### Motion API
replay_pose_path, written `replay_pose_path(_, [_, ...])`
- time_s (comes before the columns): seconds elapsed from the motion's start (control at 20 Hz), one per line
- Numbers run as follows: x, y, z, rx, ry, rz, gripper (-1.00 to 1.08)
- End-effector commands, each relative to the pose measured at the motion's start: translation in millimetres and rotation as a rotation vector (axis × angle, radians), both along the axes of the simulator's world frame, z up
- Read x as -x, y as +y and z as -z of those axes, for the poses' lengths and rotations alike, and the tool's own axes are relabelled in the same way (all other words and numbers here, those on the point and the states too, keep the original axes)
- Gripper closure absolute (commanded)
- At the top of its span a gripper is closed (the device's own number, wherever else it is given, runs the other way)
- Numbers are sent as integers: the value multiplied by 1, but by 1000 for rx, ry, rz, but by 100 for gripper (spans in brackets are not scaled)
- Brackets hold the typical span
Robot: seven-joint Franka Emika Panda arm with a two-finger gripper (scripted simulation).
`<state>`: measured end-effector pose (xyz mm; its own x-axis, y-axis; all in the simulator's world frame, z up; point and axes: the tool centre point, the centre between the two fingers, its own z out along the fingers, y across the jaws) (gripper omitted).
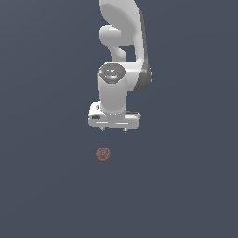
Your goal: Pick up the object and move it to a goal position.
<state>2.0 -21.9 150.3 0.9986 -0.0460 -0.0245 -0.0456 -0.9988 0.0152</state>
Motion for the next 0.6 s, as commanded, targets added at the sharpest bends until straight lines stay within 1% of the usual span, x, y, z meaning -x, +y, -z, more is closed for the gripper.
replay_pose_path(0.0, [0,0,0,0,0,0,-92])
replay_pose_path(0.35, [-7,-1,-16,-5,-22,10,-92])
replay_pose_path(0.55, [-7,-1,-17,-5,-23,10,-92])
